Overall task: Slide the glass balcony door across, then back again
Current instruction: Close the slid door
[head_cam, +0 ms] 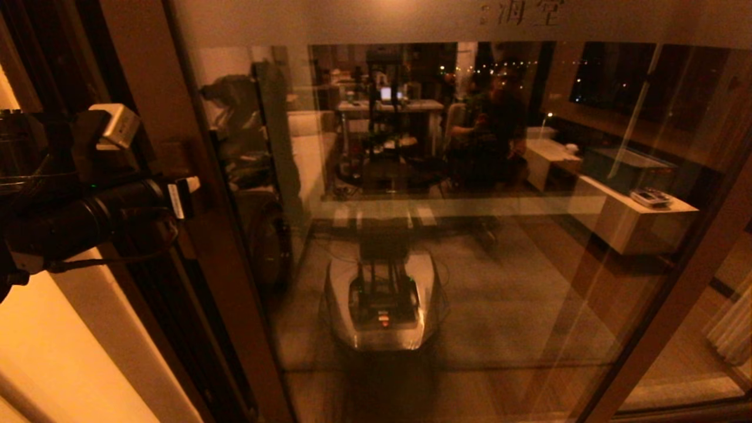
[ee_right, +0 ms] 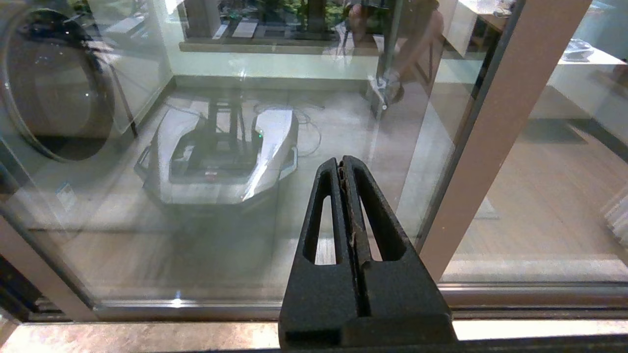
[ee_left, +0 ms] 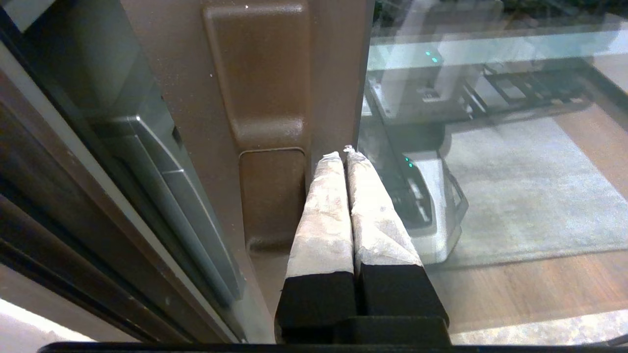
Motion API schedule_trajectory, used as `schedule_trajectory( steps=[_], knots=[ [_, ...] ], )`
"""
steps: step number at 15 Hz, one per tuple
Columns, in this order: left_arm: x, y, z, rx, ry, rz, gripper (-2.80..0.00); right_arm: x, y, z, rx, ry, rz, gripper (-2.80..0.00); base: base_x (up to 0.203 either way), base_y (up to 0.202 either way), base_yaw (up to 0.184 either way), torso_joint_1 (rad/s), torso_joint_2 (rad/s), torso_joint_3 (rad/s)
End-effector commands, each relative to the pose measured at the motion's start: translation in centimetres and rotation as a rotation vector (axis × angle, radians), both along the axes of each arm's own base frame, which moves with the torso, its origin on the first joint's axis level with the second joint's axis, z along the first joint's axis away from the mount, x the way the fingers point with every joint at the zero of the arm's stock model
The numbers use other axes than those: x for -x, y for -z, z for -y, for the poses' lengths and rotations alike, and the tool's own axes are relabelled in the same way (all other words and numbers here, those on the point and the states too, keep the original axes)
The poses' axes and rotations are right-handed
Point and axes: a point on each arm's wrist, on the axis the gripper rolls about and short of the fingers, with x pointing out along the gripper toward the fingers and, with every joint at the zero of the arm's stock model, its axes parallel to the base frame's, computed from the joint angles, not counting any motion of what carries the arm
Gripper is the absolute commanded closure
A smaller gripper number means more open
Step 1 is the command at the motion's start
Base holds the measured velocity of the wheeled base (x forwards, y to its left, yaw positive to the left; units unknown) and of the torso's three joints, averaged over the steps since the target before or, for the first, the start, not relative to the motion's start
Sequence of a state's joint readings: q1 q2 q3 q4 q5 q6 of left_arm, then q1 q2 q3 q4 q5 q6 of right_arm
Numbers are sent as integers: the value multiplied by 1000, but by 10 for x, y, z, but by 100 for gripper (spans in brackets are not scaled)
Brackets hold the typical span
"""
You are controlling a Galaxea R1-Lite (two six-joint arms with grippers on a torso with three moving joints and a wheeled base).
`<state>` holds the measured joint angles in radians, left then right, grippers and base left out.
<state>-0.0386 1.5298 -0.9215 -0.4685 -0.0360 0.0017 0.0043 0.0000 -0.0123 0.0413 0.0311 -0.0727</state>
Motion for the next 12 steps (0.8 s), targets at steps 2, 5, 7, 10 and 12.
schedule_trajectory(
  steps=[2,5,7,10,12],
  knots=[
    [1,2,-4,-11,-21,-1,0,0,0,0,1,-2,-2,0,0,0,0,0,0,0],
    [1,2,-10,-17,-20,-2,0,0,0,0,1,-2,-2,0,0,0,0,0,0,0],
    [1,3,-14,-16,-26,-5,0,0,0,0,1,-2,-2,0,0,0,0,0,0,0],
    [0,2,-16,-16,-36,-5,0,0,0,0,1,-2,-2,0,0,0,0,0,0,0],
    [0,2,-19,-21,-45,-3,0,0,0,0,1,-1,-3,0,0,0,0,0,0,0]
  ],
)
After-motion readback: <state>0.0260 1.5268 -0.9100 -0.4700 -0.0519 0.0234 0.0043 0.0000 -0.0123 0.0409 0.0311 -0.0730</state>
